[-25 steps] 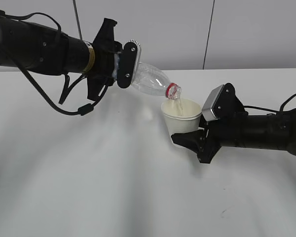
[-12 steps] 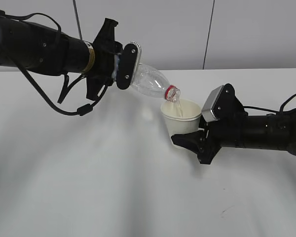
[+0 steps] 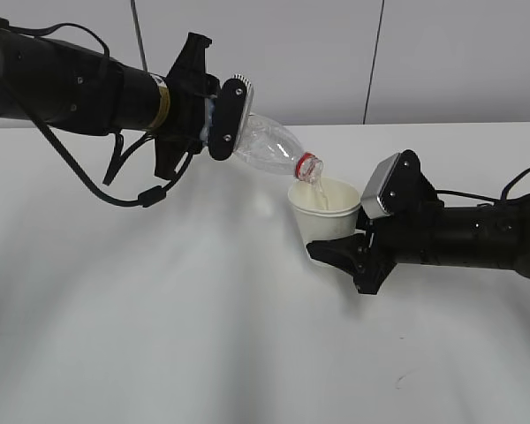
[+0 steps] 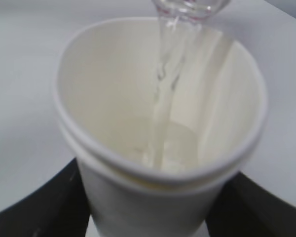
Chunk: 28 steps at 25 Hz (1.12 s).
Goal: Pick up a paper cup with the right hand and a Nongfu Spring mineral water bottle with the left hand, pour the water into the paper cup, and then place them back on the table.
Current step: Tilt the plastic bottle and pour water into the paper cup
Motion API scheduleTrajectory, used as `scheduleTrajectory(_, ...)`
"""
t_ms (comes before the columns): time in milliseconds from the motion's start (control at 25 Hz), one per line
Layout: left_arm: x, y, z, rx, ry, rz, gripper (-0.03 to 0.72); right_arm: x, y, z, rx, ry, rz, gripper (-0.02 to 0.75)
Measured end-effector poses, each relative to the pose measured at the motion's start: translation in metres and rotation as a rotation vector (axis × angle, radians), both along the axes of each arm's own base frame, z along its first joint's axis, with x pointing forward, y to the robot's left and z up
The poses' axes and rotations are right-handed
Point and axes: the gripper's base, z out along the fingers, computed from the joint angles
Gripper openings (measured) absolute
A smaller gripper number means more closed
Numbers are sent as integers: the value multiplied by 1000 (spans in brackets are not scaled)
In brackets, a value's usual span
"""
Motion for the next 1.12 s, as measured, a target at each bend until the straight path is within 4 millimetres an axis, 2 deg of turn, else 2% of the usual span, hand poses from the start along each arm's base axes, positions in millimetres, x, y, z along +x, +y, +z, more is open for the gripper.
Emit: scheduleTrajectory(1120, 0, 0, 0, 0, 0, 0, 323, 0, -2, -3, -35, 21, -15, 452)
